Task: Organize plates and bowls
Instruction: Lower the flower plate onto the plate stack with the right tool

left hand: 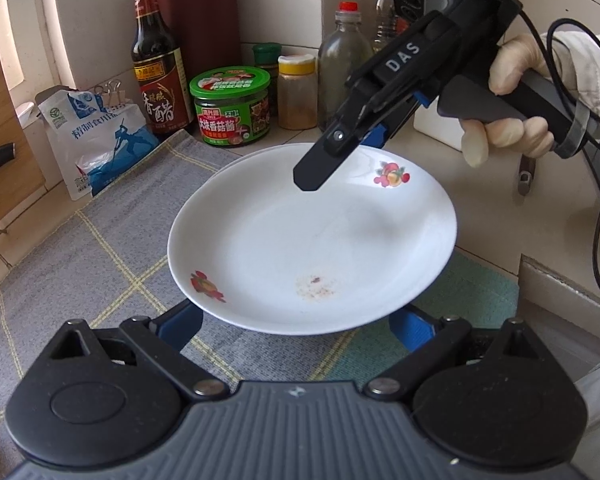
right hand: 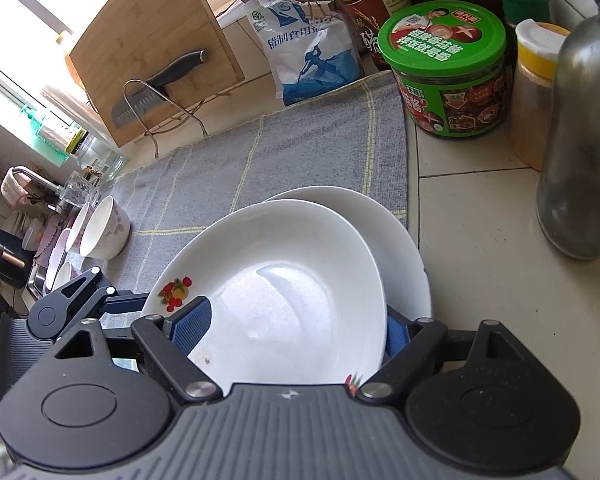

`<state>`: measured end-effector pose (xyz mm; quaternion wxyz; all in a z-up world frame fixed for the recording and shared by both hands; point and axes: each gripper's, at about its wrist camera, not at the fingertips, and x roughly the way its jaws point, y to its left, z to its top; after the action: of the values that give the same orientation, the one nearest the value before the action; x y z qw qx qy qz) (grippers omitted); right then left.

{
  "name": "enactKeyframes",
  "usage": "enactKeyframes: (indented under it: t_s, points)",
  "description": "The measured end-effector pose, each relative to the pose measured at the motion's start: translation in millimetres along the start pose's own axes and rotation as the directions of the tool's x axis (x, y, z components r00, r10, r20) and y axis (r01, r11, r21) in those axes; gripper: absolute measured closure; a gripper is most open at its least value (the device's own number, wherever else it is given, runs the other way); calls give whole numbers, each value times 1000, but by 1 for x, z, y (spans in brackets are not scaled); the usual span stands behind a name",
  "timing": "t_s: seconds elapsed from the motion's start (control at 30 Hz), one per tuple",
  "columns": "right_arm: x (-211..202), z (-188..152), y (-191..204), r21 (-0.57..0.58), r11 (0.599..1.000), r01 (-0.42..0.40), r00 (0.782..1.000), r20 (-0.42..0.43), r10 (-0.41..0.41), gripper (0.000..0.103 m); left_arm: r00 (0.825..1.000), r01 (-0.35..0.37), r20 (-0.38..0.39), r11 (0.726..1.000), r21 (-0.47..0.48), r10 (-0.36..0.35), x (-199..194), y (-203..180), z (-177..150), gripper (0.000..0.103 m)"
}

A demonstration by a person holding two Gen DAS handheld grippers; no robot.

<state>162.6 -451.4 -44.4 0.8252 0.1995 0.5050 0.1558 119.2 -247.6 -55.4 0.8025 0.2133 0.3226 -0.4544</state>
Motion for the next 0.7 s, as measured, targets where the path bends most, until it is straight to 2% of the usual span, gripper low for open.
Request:
enactKeyframes:
  t_s: [0.47,0.7]
  points:
    - [-15,-13,-1,26,999,41,999,24,-42,13,999,35,-12,999,12,-35,12,4,1,3]
    - [-19,-15,7,17,996,90,995,33,-90,13,999,40,-15,999,13,-40,13,5,1,2]
